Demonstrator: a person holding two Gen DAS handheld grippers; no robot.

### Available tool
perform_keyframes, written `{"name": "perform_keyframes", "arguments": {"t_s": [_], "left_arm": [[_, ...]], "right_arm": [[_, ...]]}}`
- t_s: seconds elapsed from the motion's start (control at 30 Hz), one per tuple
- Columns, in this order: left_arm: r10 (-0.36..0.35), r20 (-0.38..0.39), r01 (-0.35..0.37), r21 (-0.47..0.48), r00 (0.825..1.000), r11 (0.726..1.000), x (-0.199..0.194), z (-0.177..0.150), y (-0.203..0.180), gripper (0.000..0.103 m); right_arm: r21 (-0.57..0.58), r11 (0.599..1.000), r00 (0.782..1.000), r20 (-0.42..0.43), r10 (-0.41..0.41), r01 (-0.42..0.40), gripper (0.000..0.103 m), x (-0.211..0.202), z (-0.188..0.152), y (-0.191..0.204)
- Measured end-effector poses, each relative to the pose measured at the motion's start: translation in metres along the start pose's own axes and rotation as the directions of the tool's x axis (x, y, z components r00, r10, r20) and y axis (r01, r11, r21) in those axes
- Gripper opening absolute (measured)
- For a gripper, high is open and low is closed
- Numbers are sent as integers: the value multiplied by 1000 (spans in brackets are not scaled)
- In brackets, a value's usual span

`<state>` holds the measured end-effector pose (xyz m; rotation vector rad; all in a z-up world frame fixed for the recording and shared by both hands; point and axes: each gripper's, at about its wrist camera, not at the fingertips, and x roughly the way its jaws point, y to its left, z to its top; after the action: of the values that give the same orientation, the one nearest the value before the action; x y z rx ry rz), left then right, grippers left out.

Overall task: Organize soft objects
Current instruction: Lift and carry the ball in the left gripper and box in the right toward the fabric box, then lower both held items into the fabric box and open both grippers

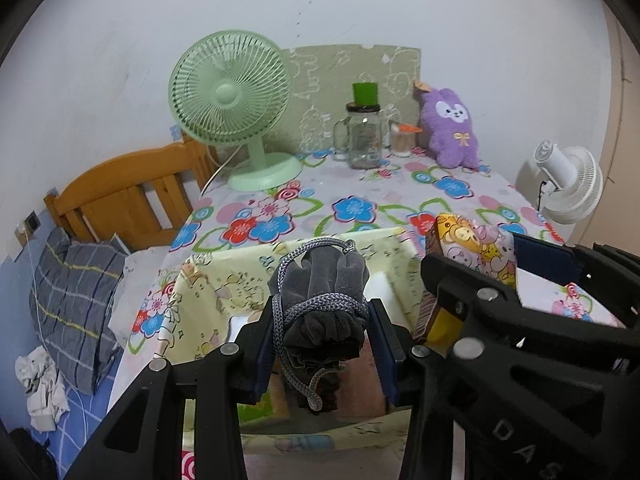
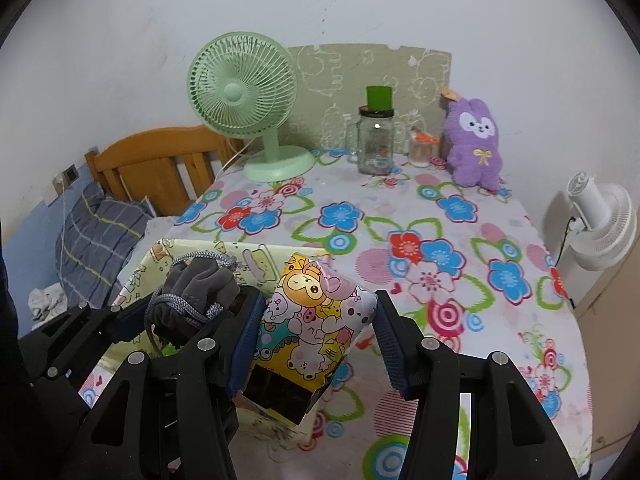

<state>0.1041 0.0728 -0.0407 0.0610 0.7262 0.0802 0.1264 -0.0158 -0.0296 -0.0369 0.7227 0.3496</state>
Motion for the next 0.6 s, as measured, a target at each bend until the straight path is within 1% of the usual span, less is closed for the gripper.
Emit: {"name": "perform_keyframes", "arguments": {"t_s": [0.3, 0.43, 0.5, 0.57, 0.6], "left_arm": [[27, -51, -28, -26, 998, 999, 15, -11, 21, 45], [16, -75, -18, -33, 997, 999, 20, -14, 28, 47], [22, -84, -26, -47, 996, 999, 21, -14, 31, 50], [38, -86, -43, -52, 996, 998, 21, -14, 34, 59], [44, -87, -49, -54, 995, 997, 21, -14, 35, 61]], "right_arm": [[-19, 999, 999, -36, 36, -37, 57, 22, 1, 18], [-29, 999, 998, -53, 43, -45, 57, 29, 0, 26], [-36, 998, 997, -57, 43, -45, 57, 31, 0, 29], [-44, 998, 998, -56, 39, -41, 57, 34, 1, 33], [-46, 998, 998, -55, 38, -41, 57, 34, 2, 34]]}}
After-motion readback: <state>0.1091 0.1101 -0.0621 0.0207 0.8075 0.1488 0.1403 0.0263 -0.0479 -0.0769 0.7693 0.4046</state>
